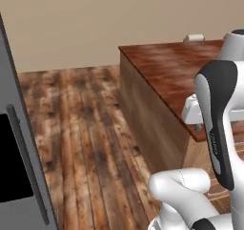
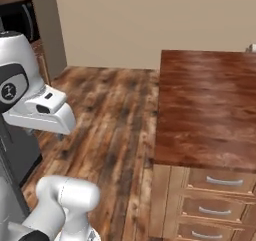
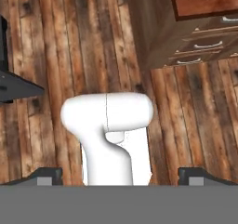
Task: Take the lemon and avocado out of the freezer and place them in the tupperware container on the counter. Then put the tupperware containing the vegetables back in the freezer.
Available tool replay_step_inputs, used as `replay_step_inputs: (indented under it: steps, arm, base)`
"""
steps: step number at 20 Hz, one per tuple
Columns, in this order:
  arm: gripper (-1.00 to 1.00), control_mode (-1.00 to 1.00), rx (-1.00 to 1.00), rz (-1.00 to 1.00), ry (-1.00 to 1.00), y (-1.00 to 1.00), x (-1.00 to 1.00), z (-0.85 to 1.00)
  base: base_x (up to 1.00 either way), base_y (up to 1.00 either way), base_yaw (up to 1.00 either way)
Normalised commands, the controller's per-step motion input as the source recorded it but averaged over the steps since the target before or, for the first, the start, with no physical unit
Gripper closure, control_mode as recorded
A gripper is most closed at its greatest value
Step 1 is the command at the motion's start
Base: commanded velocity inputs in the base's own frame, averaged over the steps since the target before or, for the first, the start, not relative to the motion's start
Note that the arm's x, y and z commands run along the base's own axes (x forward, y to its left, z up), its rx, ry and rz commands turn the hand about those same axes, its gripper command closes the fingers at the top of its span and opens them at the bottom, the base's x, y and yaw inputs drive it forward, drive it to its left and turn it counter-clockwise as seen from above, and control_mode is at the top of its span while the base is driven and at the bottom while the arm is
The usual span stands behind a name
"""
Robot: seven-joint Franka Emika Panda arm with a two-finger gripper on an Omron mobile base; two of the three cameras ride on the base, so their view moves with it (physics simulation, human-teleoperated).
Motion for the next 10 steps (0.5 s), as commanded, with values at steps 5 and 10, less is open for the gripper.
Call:
replay_step_inputs:
  steps: [5, 10]
  arm:
    - [-1.00, 1.00, 0.00, 0.00, 0.00, 0.00, 0.00, 0.00]
    - [-1.00, 1.00, 0.00, 0.00, 0.00, 0.00, 0.00, 0.00]
  base:
    - [1.00, 0.65, -0.05]
    - [1.00, 0.53, 0.00]
